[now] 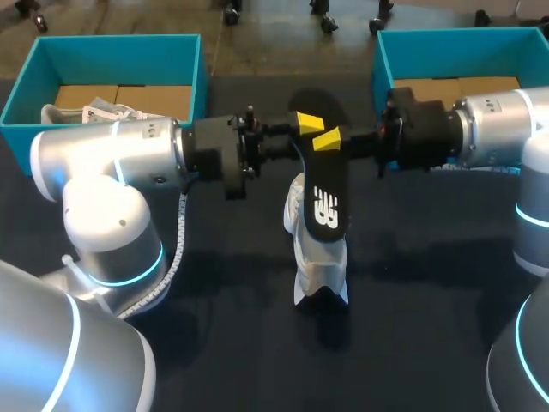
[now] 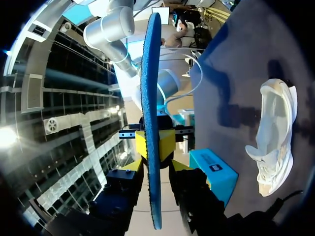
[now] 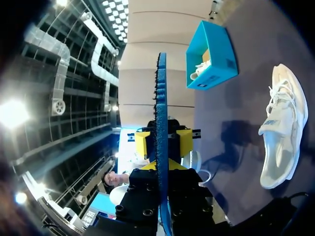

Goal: Take the shoe out of the shoebox, open the shoe tongue, remove and reinsert the insole, then place the shoe into the shoebox

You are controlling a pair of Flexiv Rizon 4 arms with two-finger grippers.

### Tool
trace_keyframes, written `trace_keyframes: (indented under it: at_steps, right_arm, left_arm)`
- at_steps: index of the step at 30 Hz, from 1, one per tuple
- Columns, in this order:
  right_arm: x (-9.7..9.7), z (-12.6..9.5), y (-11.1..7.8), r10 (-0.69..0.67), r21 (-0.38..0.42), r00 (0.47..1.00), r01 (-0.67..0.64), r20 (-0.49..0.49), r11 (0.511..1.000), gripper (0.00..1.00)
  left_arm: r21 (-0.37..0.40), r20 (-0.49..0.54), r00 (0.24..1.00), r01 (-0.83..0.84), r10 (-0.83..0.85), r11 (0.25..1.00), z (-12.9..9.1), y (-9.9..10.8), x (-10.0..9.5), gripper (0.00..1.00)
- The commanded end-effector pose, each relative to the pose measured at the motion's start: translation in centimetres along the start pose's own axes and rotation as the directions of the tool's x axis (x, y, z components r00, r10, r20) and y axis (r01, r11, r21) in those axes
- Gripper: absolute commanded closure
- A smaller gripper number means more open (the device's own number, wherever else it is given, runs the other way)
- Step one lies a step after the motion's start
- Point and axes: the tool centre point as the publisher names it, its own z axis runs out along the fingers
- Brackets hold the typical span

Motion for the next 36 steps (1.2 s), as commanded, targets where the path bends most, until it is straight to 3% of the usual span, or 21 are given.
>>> trace_keyframes:
  at_steps: [1,3,4,5,17,18,19,20,36]
  right_arm:
    - [-0.3,0.7,0.2,-0.001,0.001,1.0,0.001,-0.005,1.0,1.0]
    - [-0.4,0.8,0.2,-0.001,-0.001,1.0,0.001,-0.006,1.0,1.0]
    - [-0.4,0.8,0.2,-0.001,-0.002,1.0,0.001,-0.007,1.0,1.0]
    - [-0.4,0.7,0.1,-0.001,-0.003,1.0,0.0,-0.007,1.0,1.0]
    - [-0.4,0.6,0.1,0.003,-0.002,1.0,-0.003,-0.003,1.0,1.0]
    - [-0.5,0.6,0.0,0.004,-0.004,1.0,-0.004,-0.003,1.0,0.91]
    - [-0.5,0.5,-0.1,0.007,-0.007,1.0,-0.007,-0.004,1.0,0.55]
    - [-0.5,0.4,-0.2,0.011,-0.015,1.0,-0.011,-0.003,1.0,0.0]
    - [-1.2,-4.7,-3.2,0.0,-0.1,0.994,0.011,0.11,0.995,0.0]
  left_arm:
    - [-0.003,0.001,1.0,0.0,0.0,1.0,0.4,0.0,0.1,0.76]
    - [-0.011,0.004,1.0,0.009,-0.009,1.0,0.4,0.0,0.1,0.8]
    - [-0.015,0.004,1.0,0.012,-0.012,1.0,0.4,0.0,0.1,0.93]
    - [-0.016,0.003,1.0,0.013,-0.013,1.0,0.4,0.0,0.1,0.97]
    - [-0.042,-0.009,1.0,0.024,-0.024,0.999,0.1,0.5,0.4,1.0]
    - [-0.045,-0.013,0.999,0.029,-0.029,0.999,0.1,0.5,0.5,1.0]
    - [-0.047,-0.017,0.999,0.033,-0.034,0.998,0.2,0.6,0.5,1.0]
    - [-0.049,-0.019,0.999,0.037,-0.038,0.998,0.2,0.7,0.5,1.0]
    - [-0.044,-0.106,0.987,0.116,-0.12,0.992,-0.6,-0.5,1.4,1.0]
